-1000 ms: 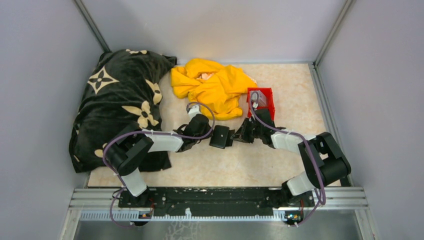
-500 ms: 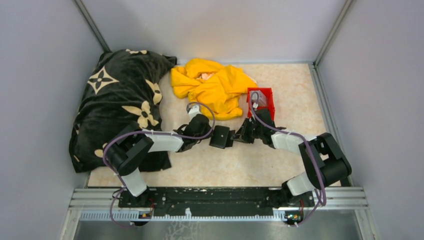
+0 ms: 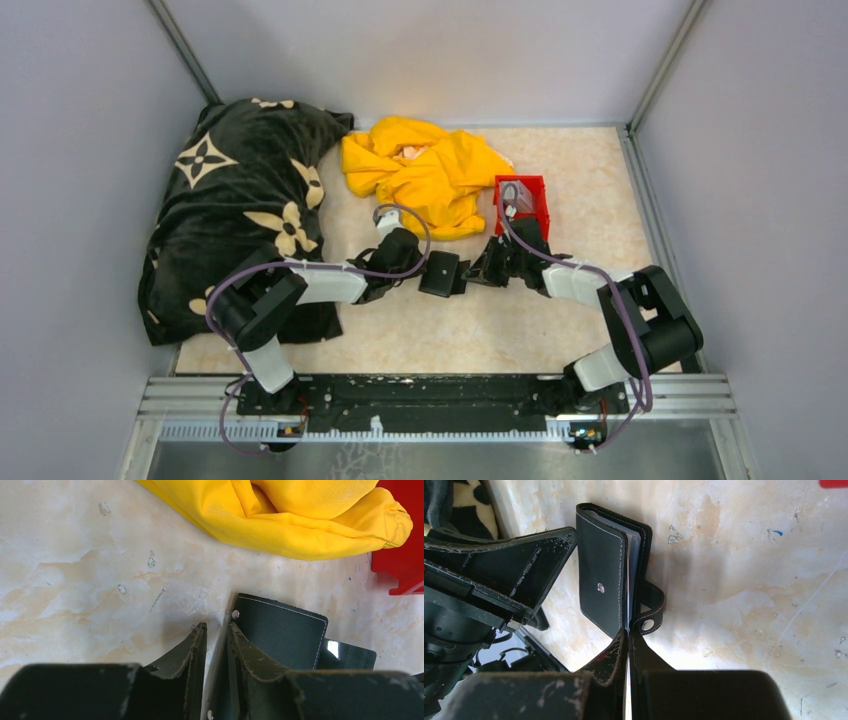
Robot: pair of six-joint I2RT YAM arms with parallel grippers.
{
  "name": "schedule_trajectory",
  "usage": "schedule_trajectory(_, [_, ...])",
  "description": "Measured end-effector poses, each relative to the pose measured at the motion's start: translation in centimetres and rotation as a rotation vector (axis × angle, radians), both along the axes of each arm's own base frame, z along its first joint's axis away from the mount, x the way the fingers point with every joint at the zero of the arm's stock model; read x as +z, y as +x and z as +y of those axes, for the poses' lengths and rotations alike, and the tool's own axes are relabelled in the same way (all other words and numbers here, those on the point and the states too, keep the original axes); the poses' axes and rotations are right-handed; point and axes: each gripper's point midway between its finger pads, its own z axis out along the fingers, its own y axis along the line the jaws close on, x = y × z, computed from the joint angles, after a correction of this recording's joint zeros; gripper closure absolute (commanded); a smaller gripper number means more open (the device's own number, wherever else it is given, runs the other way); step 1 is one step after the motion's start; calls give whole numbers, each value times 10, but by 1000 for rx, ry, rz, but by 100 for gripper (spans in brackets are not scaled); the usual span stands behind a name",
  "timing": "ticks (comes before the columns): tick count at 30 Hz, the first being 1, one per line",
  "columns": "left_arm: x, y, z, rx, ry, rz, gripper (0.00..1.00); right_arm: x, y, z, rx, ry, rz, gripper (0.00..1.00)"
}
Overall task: Put the credit cards into the card holder
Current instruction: Open the card holder at the center of the board.
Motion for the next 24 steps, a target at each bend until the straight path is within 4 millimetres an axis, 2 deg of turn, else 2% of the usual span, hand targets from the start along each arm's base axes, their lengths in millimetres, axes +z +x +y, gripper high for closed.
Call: schedule_trajectory(24, [-2, -4, 1, 19, 16, 2, 70, -5, 2, 3, 6, 21, -23, 100])
